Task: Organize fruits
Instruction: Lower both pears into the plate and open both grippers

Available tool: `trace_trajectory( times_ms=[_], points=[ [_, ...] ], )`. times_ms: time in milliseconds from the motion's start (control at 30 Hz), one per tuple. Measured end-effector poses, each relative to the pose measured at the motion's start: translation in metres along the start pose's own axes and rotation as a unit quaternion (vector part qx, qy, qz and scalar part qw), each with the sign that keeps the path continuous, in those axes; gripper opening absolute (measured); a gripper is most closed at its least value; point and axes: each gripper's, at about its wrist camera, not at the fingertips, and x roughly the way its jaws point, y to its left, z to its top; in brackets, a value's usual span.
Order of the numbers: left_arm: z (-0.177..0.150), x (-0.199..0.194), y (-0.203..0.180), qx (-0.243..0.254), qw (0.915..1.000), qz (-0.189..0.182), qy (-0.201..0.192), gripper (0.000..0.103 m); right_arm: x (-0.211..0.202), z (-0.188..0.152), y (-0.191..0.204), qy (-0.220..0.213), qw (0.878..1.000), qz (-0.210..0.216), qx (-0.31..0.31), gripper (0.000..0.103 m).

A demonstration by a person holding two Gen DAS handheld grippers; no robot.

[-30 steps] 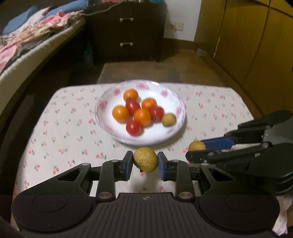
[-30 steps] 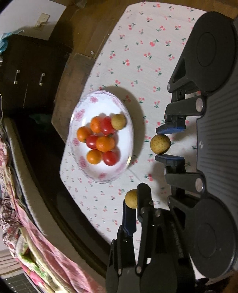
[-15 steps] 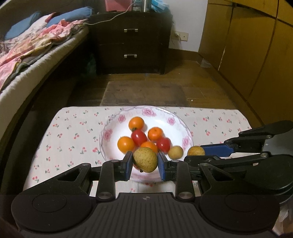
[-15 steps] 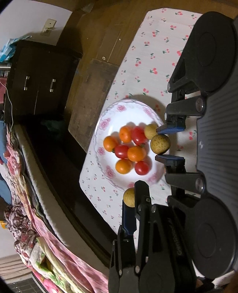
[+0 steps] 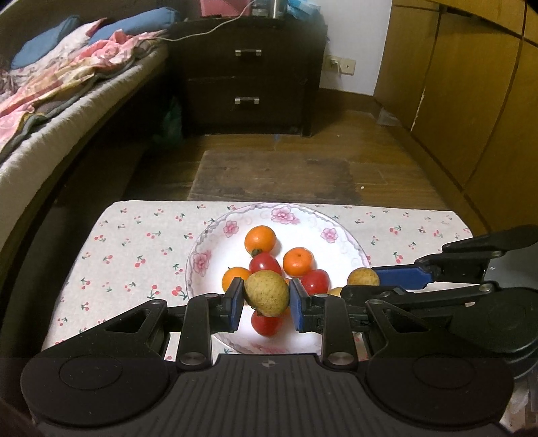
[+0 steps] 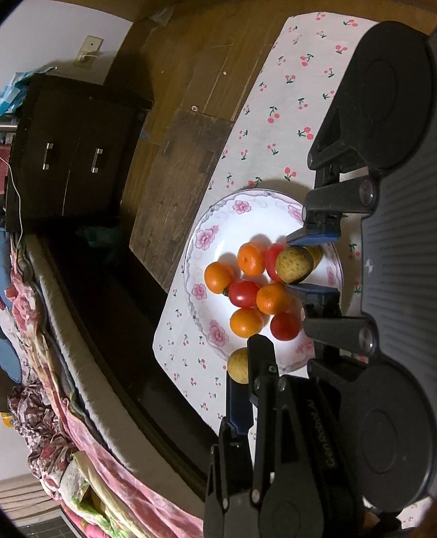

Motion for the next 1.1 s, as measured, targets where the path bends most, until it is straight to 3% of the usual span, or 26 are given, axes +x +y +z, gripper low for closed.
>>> trace_trajectory(
  times_ms=[1100],
  points=[
    [-0.004,0.031,0.008,-0.017,0.9993,0.008,0.033,0.035,0.029,0.003,-0.003,0.015,1.0,-0.004,-0.01,0.029]
  ],
)
